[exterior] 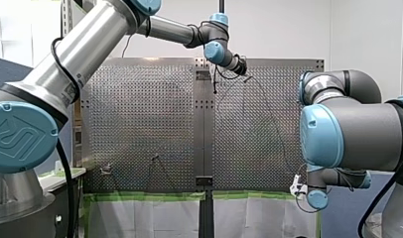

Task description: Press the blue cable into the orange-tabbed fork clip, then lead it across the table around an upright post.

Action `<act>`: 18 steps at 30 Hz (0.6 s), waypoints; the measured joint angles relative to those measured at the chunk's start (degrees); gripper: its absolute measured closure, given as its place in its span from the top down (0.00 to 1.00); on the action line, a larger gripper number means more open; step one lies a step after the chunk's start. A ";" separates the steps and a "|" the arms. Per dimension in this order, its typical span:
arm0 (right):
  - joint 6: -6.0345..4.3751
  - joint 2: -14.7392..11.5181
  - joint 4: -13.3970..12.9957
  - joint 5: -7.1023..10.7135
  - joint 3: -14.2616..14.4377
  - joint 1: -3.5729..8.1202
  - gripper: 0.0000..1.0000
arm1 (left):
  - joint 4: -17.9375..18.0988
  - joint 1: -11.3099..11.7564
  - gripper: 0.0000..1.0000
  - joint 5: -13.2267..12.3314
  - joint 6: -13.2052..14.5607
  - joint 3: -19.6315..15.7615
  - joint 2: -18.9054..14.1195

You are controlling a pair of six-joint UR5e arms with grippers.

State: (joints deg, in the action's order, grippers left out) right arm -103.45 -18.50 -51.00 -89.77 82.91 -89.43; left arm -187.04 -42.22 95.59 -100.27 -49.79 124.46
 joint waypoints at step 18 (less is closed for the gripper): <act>0.07 0.00 0.18 0.52 -0.03 -0.06 0.00 | -1.75 0.11 1.00 1.75 -2.07 -0.21 -0.01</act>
State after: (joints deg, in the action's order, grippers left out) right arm -103.39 -18.51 -50.82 -89.25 82.88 -89.49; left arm -188.80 -42.11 97.34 -102.34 -50.00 124.45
